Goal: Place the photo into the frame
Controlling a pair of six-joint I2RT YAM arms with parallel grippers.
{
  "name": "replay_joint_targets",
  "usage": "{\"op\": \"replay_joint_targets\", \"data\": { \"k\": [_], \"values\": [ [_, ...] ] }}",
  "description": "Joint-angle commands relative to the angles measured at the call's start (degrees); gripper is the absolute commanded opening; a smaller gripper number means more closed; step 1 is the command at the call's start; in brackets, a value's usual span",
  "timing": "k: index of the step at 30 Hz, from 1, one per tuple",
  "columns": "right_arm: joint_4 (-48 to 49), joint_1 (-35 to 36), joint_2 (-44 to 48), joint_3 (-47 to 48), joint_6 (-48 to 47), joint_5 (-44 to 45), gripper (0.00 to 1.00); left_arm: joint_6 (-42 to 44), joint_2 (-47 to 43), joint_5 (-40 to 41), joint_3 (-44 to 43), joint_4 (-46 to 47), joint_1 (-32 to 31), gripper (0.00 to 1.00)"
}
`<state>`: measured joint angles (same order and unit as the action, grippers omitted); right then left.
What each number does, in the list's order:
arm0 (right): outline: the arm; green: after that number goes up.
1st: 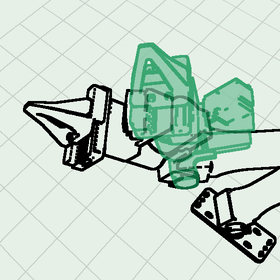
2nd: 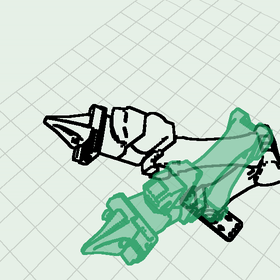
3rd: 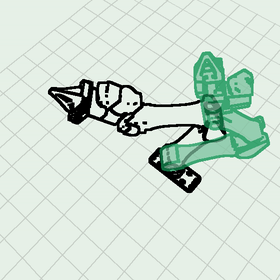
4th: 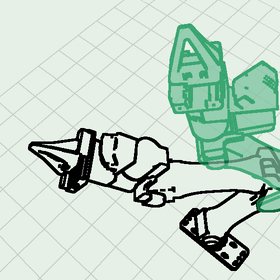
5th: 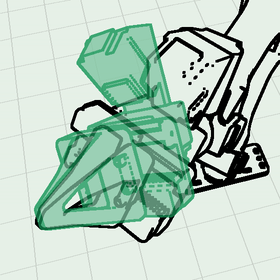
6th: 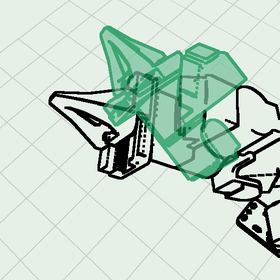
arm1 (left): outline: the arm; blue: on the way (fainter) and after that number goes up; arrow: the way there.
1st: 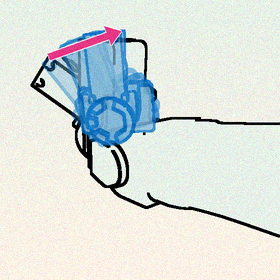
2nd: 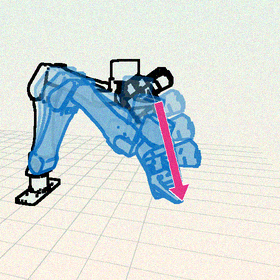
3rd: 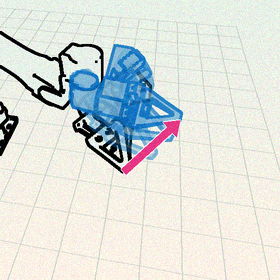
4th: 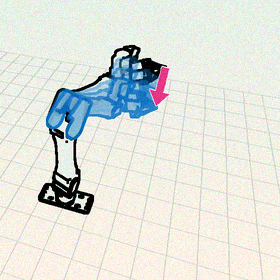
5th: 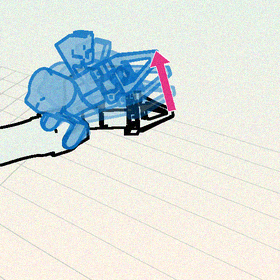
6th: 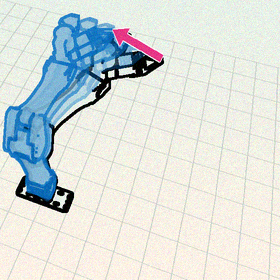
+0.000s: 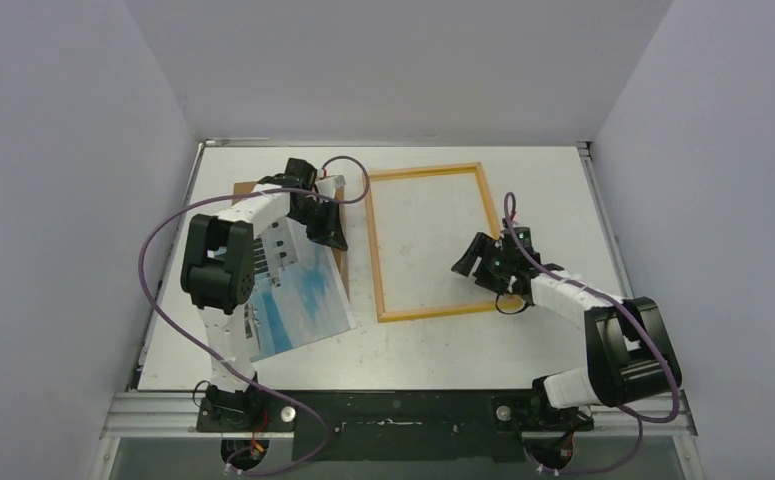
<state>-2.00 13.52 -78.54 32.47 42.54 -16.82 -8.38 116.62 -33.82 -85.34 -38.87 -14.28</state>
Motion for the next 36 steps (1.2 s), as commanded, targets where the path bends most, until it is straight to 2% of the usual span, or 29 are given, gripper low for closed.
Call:
{"op": "replay_joint_targets", "data": {
  "k": [1,7,10,13,17,21,25,27,30,36],
  "values": [
    [4.7,-0.3,-4.9,8.0,-5.4,-2.5,0.7,4.5,-2.8,3.7,-1.6,-2.5,1.8,0.0],
    [7.7,-0.5,-14.8,16.1,-8.2,-6.2,0.72,8.0,-4.1,4.9,-0.3,-1.7,2.1,0.0],
    [8.5,-0.5,-18.8,20.2,-9.7,-9.8,0.75,14.1,-6.5,2.9,1.2,-1.0,2.2,0.0],
    [8.4,-1.1,-20.2,24.1,-11.9,-14.3,0.78,18.6,-9.7,-0.3,1.6,-0.9,3.1,0.0],
    [10.4,-4.1,-20.5,26.9,-13.8,-24.7,0.79,21.6,-13.6,-6.6,0.8,-0.9,4.9,0.0],
    [21.6,-8.0,-19.2,24.3,-10.2,-32.9,0.8,24.5,-15.4,-9.6,-2.5,-4.0,5.0,0.0],
    [37.6,-9.7,-20.3,18.9,-4.3,-35.2,0.83,26.4,-15.6,-11.8,-5.4,-7.8,4.8,0.0],
    [42.4,-9.1,-22.5,18.2,-1.8,-35.7,0.86,26.3,-16.3,-12.3,-5.7,-8.0,4.7,0.0],
    [40.8,-7.4,-26.3,19.8,-2.0,-35.5,0.9,26.3,-17.2,-12.6,-6.3,-8.4,4.4,0.0],
    [38.7,-5.6,-28.0,19.8,-6.4,-32.3,0.91,26.2,-19.0,-13.0,-8.8,-10.5,4.1,0.0]
  ]
}}
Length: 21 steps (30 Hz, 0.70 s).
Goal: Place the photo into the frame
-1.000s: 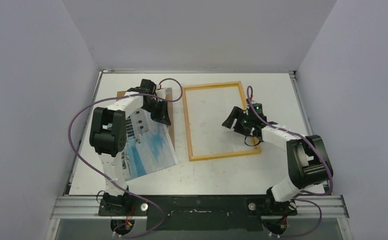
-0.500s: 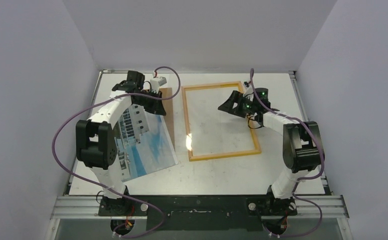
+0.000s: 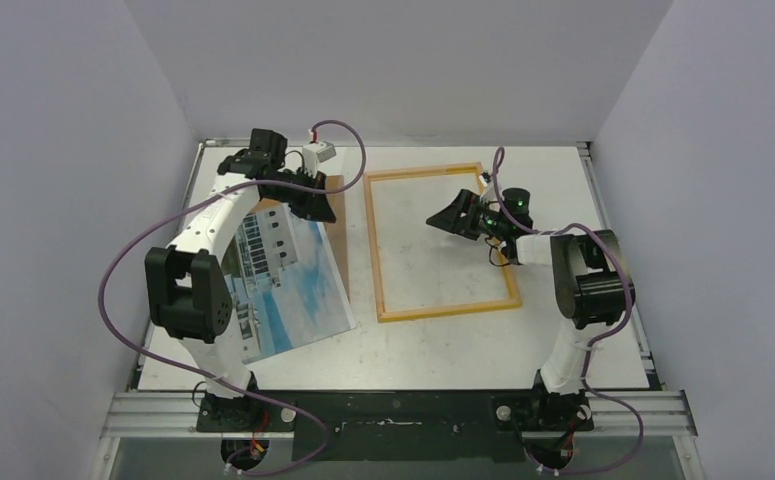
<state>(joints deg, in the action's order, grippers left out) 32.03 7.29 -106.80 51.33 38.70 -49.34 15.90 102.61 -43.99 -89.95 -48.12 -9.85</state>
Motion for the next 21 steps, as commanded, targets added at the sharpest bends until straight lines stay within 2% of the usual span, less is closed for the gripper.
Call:
{"op": "replay_joint_targets", "data": {
  "k": [1,8,11,15,21],
  "values": [
    [4.4,0.5,0.2,0.9,-2.9,0.4,0.91,2.2,-5.2,-2.9,-4.6,-1.9,-0.4,0.0],
    [-0.5,1.1,-2.4,3.5,-5.9,6.3,0.91,2.5,-6.3,-3.1,-6.3,-3.8,-1.2,0.0],
    [2.4,1.9,-4.4,3.5,-4.2,6.5,0.91,2.4,-6.5,-2.9,-7.1,-4.2,-1.9,0.0],
    [22.3,1.5,-7.2,-0.2,7.1,-0.3,0.91,2.4,-6.9,-2.6,-7.5,-4.5,-2.3,0.0],
    [56.3,1.0,-14.4,-2.1,31.2,-7.0,0.88,2.1,-7.4,-2.2,-6.0,-3.6,-2.3,0.0]
  ]
}}
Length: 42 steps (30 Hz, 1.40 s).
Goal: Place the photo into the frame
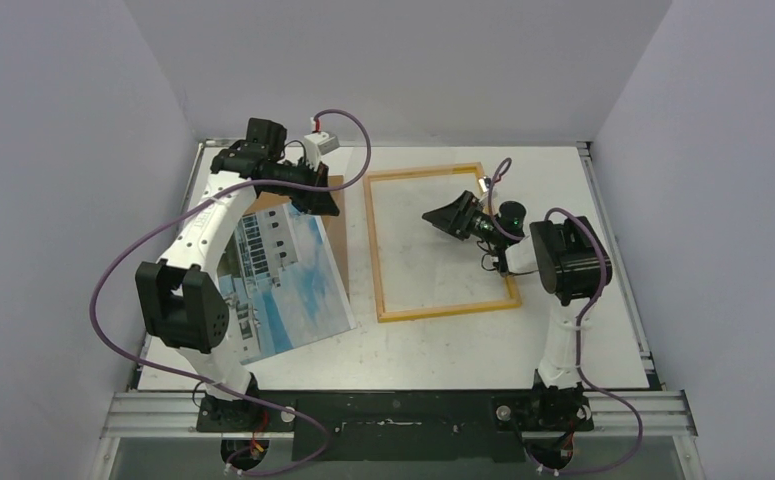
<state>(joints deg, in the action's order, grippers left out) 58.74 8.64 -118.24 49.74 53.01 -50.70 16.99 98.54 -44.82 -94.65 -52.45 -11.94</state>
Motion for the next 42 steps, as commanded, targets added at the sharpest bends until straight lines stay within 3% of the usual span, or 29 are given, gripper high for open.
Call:
{"op": "replay_joint_targets", "data": {
  "k": [1,7,12,17,20,21,23,24,26,29,33,42],
  "values": [
    [33.6,-0.3,-4.2,-0.3,19.8,-6.1,0.88,0.8,-3.4,-1.5,-1.1,1.0,-0.1,0.0],
    [38.7,-0.5,-4.6,0.0,24.5,-6.8,0.82,0.3,-3.4,-1.1,-0.8,1.6,-0.2,0.0],
    [40.1,-0.5,-2.6,-0.1,26.8,-8.4,0.61,-1.4,-3.6,-0.4,0.5,3.9,-0.1,0.0],
    [42.3,-0.8,-0.3,-1.7,29.8,-9.5,0.31,-3.9,-3.8,1.8,1.9,7.2,0.1,0.0],
    [39.7,-1.7,3.2,-3.6,28.5,-9.8,0.16,-6.2,-4.0,4.4,3.3,10.0,0.3,0.0],
    [37.3,-2.3,5.1,-4.0,27.2,-9.6,0.13,-7.2,-4.1,5.7,3.8,11.1,0.3,0.05],
    [29.2,-3.7,9.5,-4.7,23.4,-8.7,0.1,-8.5,-3.9,8.3,4.5,12.7,0.3,0.17],
    [23.5,-4.4,12.1,-4.4,21.0,-8.5,0.09,-9.4,-3.8,10.0,4.9,13.3,0.2,0.33],
    [6.7,-5.8,17.4,-1.7,13.5,-8.6,0.09,-11.3,-3.9,12.3,6.0,15.3,0.2,0.55],
    [-21.7,-7.9,25.1,6.5,-1.4,-6.7,0.08,-13.5,-3.7,16.2,8.0,18.3,0.1,0.69],
    [-45.4,-11.1,31.1,16.2,-12.0,-1.4,0.08,-16.3,-1.9,21.0,9.5,20.9,-0.3,0.74],
    [-70.2,-15.6,39.1,26.1,-20.1,14.3,0.06,-21.0,7.7,26.2,7.9,23.4,-9.1,0.74]
  ]
}}
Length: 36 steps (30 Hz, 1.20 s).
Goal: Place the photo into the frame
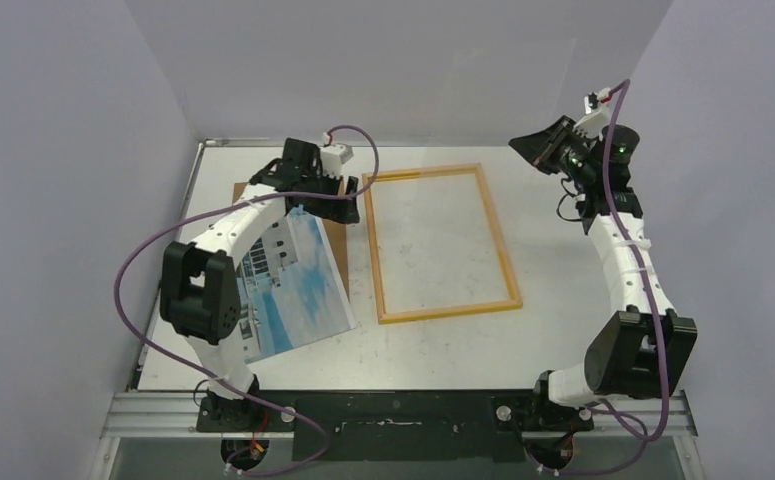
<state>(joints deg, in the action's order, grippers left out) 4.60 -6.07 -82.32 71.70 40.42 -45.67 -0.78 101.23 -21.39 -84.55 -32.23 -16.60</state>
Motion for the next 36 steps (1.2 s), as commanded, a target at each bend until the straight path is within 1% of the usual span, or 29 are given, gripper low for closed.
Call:
{"op": "replay_joint_targets", "data": {
  "k": [1,3,7,9,10,11,13,14,16,22,24,26,28,29,33,36],
  "values": [
    [-18.6,-1.3,4.0,5.2,-8.5,11.1,0.06,-3.6,6.6,3.2,-3.2,3.0,-5.2,0.74],
    [-21.5,-2.1,5.9,5.8,-9.9,13.4,0.06,-4.2,10.0,4.1,-5.4,2.4,-6.4,0.73],
    [-24.9,-3.8,8.2,5.3,-11.2,13.0,0.06,-5.0,15.4,5.9,-8.1,2.3,-8.4,0.69],
    [-27.3,-4.1,8.9,5.0,-12.5,13.5,0.06,-5.0,17.2,6.5,-8.7,2.8,-9.3,0.66],
    [-27.6,-4.1,9.3,4.6,-12.7,13.7,0.06,-5.0,17.9,6.8,-8.8,3.2,-9.7,0.63],
    [-27.8,-4.1,9.6,4.0,-12.6,13.6,0.06,-4.8,18.5,7.1,-8.9,3.4,-10.0,0.57],
    [-27.6,-4.1,10.2,2.8,-12.0,12.6,0.06,-4.4,19.8,7.7,-9.1,3.7,-10.5,0.42],
    [-27.5,-4.1,10.3,2.3,-11.9,12.3,0.06,-4.3,20.6,8.1,-9.4,3.7,-10.8,0.38],
    [-27.4,-4.1,10.5,1.6,-11.6,11.7,0.06,-3.9,21.6,8.6,-10.0,3.2,-11.1,0.36],
    [-26.6,-4.0,11.0,0.2,-10.6,9.9,0.06,-3.1,22.8,8.8,-9.3,3.8,-11.3,0.35],
    [-26.7,-3.9,11.0,0.2,-10.6,9.6,0.06,-2.1,22.8,9.0,-8.6,3.9,-11.3,0.33],
    [-26.8,-3.7,11.2,0.0,-10.4,9.5,0.06,-0.4,22.4,10.0,-7.6,4.2,-11.3,0.25],
    [-26.6,-3.4,11.4,-0.2,-9.9,9.2,0.06,2.3,21.8,10.6,-6.4,4.1,-11.2,0.11],
    [-26.4,-3.1,11.5,-0.2,-9.7,9.1,0.06,3.5,21.4,10.8,-5.8,4.0,-11.2,0.08],
    [-26.0,-0.5,11.5,-0.2,-8.8,9.4,0.06,5.3,19.7,11.7,-3.6,3.5,-10.9,0.07],
    [-26.1,2.6,11.2,-0.3,-8.9,11.2,0.07,3.7,18.6,10.7,-2.3,3.0,-10.3,0.08]
  ]
}}
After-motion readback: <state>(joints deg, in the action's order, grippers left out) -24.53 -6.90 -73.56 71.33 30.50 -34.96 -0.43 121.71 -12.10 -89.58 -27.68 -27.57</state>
